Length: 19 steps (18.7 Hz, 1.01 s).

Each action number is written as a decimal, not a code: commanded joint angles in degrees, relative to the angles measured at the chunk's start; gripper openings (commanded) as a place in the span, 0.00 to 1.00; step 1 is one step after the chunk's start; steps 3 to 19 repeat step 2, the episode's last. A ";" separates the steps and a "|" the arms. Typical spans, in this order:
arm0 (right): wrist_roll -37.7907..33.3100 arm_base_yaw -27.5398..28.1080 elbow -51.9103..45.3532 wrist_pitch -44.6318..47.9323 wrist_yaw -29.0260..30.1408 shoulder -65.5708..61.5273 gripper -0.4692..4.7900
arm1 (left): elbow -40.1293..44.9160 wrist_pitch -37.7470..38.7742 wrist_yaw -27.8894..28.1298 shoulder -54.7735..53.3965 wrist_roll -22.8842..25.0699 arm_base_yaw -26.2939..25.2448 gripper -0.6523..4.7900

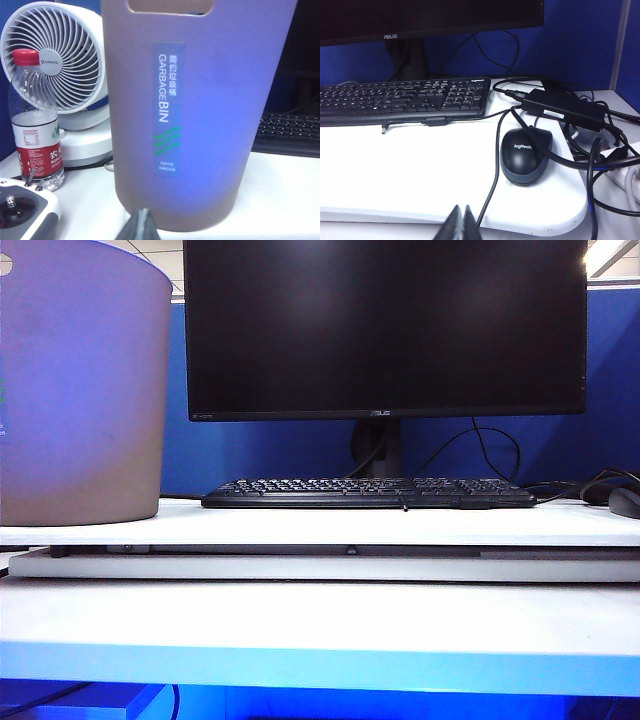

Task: Pick up all paper balls from the table and place them in the pink trash can.

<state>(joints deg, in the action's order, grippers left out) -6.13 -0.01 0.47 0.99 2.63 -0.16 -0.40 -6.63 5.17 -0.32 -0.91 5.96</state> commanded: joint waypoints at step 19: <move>0.17 -0.02 -0.24 0.92 -0.11 0.09 0.08 | 0.00 -0.68 -0.02 0.13 0.04 -0.02 0.11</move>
